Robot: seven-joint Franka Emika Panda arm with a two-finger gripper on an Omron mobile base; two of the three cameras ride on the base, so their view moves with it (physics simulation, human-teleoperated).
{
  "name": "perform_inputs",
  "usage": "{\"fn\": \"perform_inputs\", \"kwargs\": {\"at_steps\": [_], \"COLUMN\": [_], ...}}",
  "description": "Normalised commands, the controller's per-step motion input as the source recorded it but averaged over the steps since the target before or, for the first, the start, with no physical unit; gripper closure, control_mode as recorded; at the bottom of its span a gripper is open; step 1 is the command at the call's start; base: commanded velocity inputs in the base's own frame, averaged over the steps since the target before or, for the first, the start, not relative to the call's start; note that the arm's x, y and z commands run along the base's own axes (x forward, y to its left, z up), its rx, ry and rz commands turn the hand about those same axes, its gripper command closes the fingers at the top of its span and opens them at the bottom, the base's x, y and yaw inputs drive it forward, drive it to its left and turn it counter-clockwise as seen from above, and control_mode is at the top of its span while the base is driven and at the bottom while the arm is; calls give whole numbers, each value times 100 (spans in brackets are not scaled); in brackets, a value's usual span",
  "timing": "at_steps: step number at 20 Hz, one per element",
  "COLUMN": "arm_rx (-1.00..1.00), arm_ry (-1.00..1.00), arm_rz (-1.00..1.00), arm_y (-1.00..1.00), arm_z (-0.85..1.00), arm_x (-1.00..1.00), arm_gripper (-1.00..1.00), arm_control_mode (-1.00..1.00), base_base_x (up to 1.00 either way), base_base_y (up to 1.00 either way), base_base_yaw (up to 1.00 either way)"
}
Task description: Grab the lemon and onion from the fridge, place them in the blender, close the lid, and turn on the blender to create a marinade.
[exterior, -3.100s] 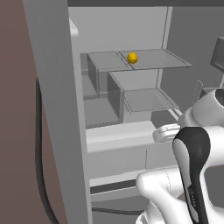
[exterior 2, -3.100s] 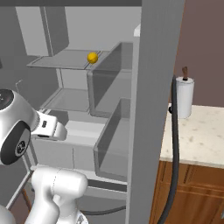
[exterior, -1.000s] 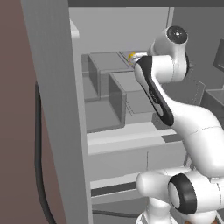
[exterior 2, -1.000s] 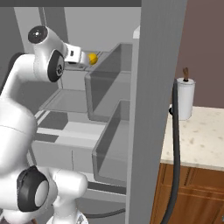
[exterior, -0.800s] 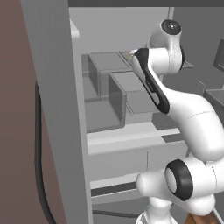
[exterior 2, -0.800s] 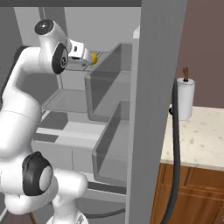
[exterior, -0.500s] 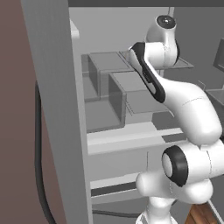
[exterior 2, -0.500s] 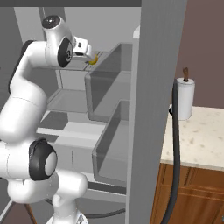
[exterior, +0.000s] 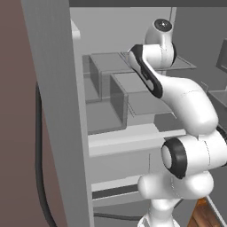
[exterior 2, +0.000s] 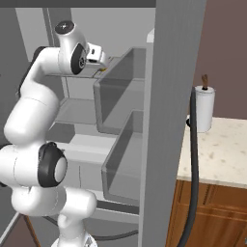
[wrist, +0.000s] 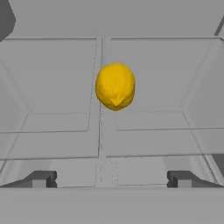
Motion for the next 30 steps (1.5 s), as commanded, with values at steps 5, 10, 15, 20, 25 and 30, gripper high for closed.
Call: {"fn": "perform_inputs", "kwargs": {"at_steps": [5, 10, 15, 20, 25, 30], "arm_rx": [0, 0, 0, 0, 0, 0], "arm_ry": [0, 0, 0, 0, 0, 0], "arm_rz": [0, 0, 0, 0, 0, 0], "arm_y": [-2, -1, 0, 0, 0, 0], "arm_z": [-4, -4, -2, -5, -9, -12], "arm_x": [30, 27, 19, 19, 18, 24], "arm_gripper": [-100, -100, -100, -100, -100, -100], "arm_control_mode": [-100, -100, -100, -100, -100, -100], "base_base_x": [0, 0, 0, 0, 0, 0], "base_base_y": [0, 0, 0, 0, 0, 0], "base_base_yaw": [0, 0, 0, 0, 0, 0]}}
